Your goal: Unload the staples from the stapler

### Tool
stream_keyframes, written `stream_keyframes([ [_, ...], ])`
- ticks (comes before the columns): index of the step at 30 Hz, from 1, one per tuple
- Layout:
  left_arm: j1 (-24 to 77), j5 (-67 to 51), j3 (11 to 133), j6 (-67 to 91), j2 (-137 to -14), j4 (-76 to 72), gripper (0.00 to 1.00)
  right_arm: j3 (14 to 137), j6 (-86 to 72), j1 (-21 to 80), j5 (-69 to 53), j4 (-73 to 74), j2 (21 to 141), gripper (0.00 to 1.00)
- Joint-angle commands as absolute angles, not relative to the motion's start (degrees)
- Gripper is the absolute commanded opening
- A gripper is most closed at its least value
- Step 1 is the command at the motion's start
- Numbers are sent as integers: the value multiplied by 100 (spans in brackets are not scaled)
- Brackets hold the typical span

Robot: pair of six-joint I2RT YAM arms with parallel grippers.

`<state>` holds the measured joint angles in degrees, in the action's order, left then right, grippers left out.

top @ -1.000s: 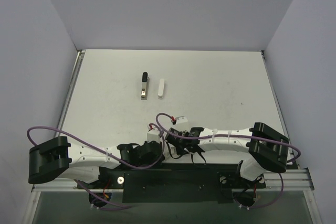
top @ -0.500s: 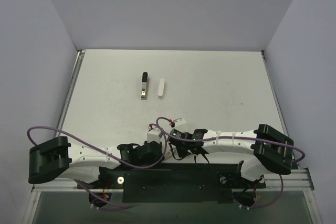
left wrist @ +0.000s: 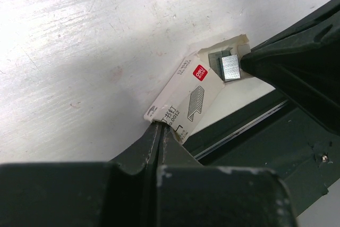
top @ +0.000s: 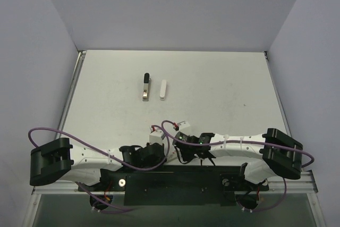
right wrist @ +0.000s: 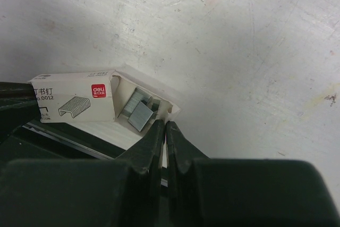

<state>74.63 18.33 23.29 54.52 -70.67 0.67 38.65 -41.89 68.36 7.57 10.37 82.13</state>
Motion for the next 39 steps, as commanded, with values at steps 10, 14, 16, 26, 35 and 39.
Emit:
stream_keyframes([
  [10, 7444, 1969, 2531, 5300, -7225, -18, 0, 3489, -4184, 6961, 677, 1441, 7893, 0],
  [14, 7444, 1960, 2549, 5291, -7286, -35, 0, 3463, -4184, 6961, 703, 1459, 7875, 0],
  [16, 7444, 1960, 2549, 5282, -7304, -44, 0, 3437, -4192, 6961, 712, 1468, 7858, 0],
  [26, 7444, 1960, 2531, 5291, -7330, -79, 0, 3287, -4236, 6970, 712, 1459, 7717, 0],
  [35, 7444, 1899, 2558, 5291, -7427, -184, 0, 3305, -4263, 6970, 738, 1336, 7725, 0],
  [39, 7444, 1872, 2584, 5291, -7479, -193, 0, 3454, -4297, 6970, 730, 1178, 7936, 0],
])
